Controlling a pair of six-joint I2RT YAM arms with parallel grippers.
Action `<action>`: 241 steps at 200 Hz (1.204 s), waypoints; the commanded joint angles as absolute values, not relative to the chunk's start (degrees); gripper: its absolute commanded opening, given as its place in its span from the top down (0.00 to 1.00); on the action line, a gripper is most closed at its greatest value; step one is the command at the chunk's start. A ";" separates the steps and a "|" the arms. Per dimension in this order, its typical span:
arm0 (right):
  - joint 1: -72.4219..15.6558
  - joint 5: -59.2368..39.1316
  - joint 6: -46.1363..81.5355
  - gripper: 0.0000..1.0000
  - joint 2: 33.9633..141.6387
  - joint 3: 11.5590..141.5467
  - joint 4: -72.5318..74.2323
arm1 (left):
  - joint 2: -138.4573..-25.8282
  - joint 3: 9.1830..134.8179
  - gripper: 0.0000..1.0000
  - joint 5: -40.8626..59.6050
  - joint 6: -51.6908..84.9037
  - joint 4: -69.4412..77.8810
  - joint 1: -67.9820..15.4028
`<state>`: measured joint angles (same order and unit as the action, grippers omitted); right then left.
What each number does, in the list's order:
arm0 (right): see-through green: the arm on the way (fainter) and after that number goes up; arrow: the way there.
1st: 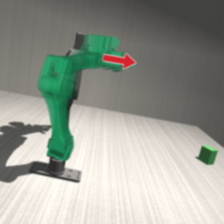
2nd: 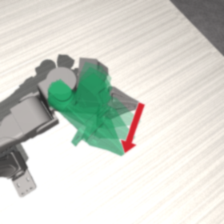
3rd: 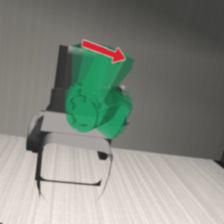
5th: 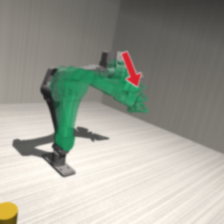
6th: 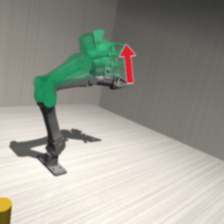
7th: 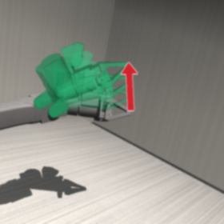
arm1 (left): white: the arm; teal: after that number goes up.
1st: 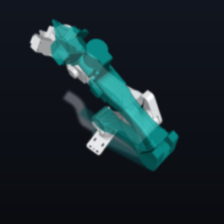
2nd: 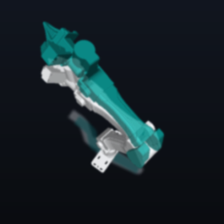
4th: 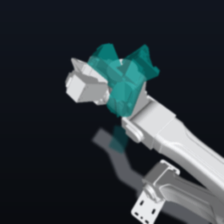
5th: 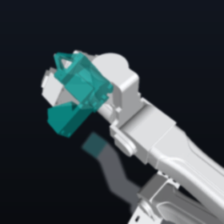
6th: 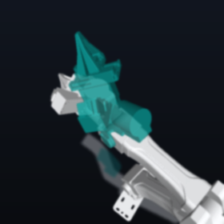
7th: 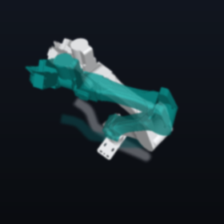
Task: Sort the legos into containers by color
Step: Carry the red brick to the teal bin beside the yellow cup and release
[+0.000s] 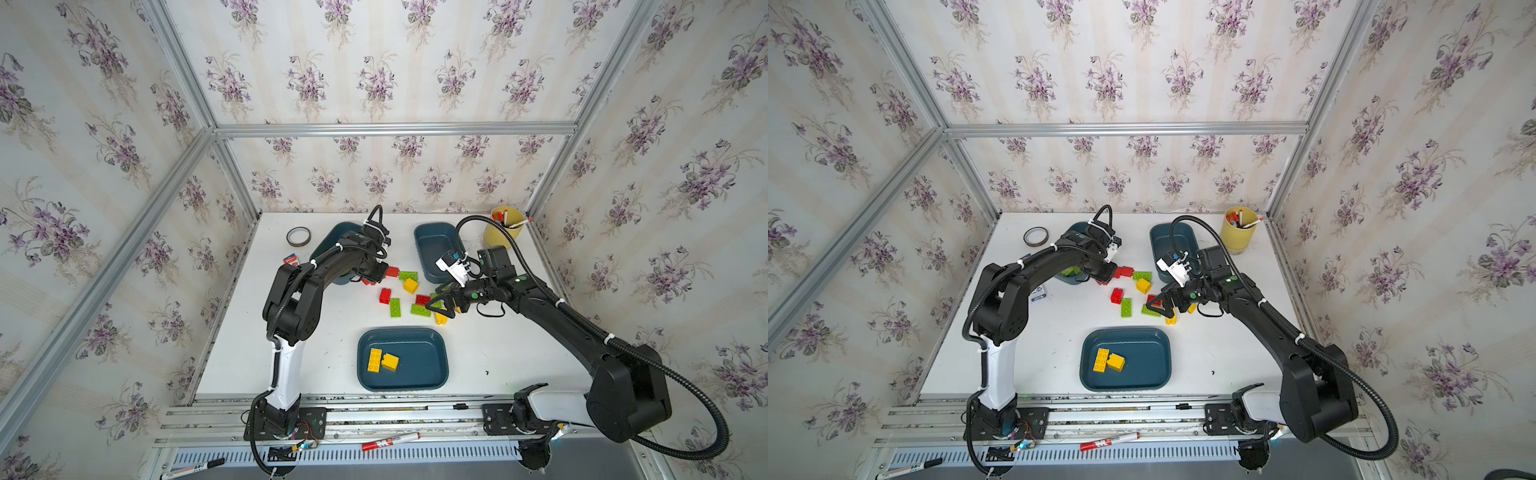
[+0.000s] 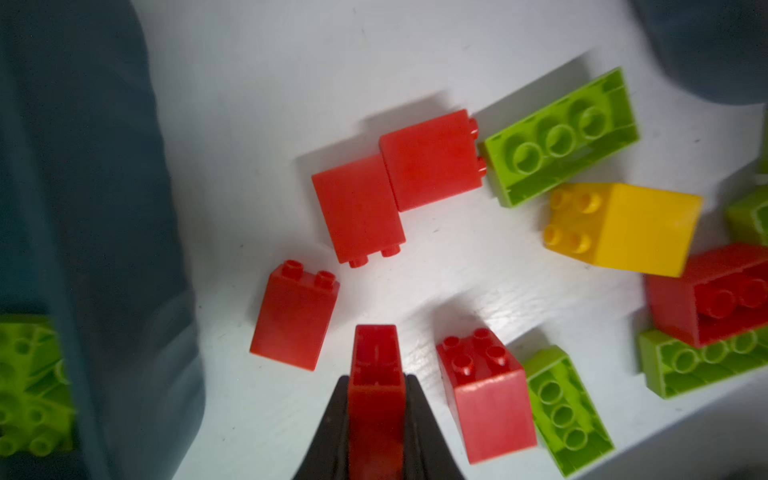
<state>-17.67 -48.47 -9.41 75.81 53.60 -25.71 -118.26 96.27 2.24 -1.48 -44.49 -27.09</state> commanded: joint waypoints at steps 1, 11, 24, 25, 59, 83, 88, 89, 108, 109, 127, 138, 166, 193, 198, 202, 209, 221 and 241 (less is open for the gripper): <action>-17.69 -47.57 -10.68 0.00 75.89 55.00 -25.49 | -116.10 97.81 0.86 5.11 2.03 -46.49 -27.16; -17.51 -47.13 -10.80 0.00 75.81 55.10 -25.43 | -115.46 98.93 0.86 7.14 3.78 -46.49 -27.16; -17.12 -46.55 -10.73 0.00 75.60 55.14 -25.19 | -115.31 100.99 0.86 10.46 6.32 -46.50 -27.37; -17.08 -46.52 -10.68 0.00 75.55 55.21 -25.12 | -115.36 101.16 0.86 10.68 6.45 -46.50 -27.40; -15.85 -44.63 -10.20 0.00 74.32 54.93 -24.17 | -118.67 109.68 0.86 16.23 10.69 -45.85 -29.41; -15.25 -42.81 -10.04 0.00 73.34 54.45 -23.57 | -122.74 115.96 0.86 19.93 14.37 -43.42 -30.79; -15.13 -42.32 -10.02 0.00 73.15 54.37 -23.47 | -123.66 117.39 0.86 20.24 15.12 -42.90 -31.05; -15.12 -42.21 -10.02 0.00 73.10 54.34 -23.47 | -123.88 117.62 0.86 20.27 15.30 -42.77 -31.13; -14.78 -40.44 -10.06 0.00 72.18 54.06 -23.20 | -127.77 121.97 0.86 21.42 18.06 -40.89 -32.13; -14.77 -40.34 -10.09 0.00 72.13 54.05 -23.20 | -127.87 122.11 0.86 21.43 18.26 -40.75 -32.15; -14.34 -39.11 -10.36 0.00 71.31 53.81 -23.29 | -130.55 123.95 0.86 21.11 20.52 -37.21 -33.31; -14.09 -38.65 -10.59 0.00 70.91 53.70 -23.46 | -131.87 124.31 0.86 20.62 21.62 -34.67 -33.95; -13.62 -38.23 -10.72 0.00 70.21 53.27 -23.56 | -134.91 125.24 0.86 21.88 24.81 -29.22 -35.13; -13.38 -38.06 -10.72 0.00 69.62 52.68 -23.70 | -137.98 127.06 0.84 20.72 25.65 -28.09 -36.03; -13.38 -38.05 -10.72 0.00 69.44 52.52 -23.74 | -138.43 127.27 0.81 20.65 25.99 -28.13 -36.04; -13.29 -38.01 -10.71 0.00 69.32 52.50 -23.73 | -138.78 127.50 0.79 20.69 26.10 -28.13 -36.04; -13.19 -38.05 -10.72 0.00 69.26 52.33 -23.78 | -139.17 127.68 0.74 20.60 26.23 -28.17 -36.04; -13.11 -38.13 -10.81 0.00 69.07 52.26 -23.97 | -139.01 127.79 0.58 20.57 26.29 -28.17 -36.04; -13.01 -38.39 -10.90 0.00 68.91 52.19 -24.02 | -136.84 126.69 0.46 19.59 24.62 -28.29 -36.04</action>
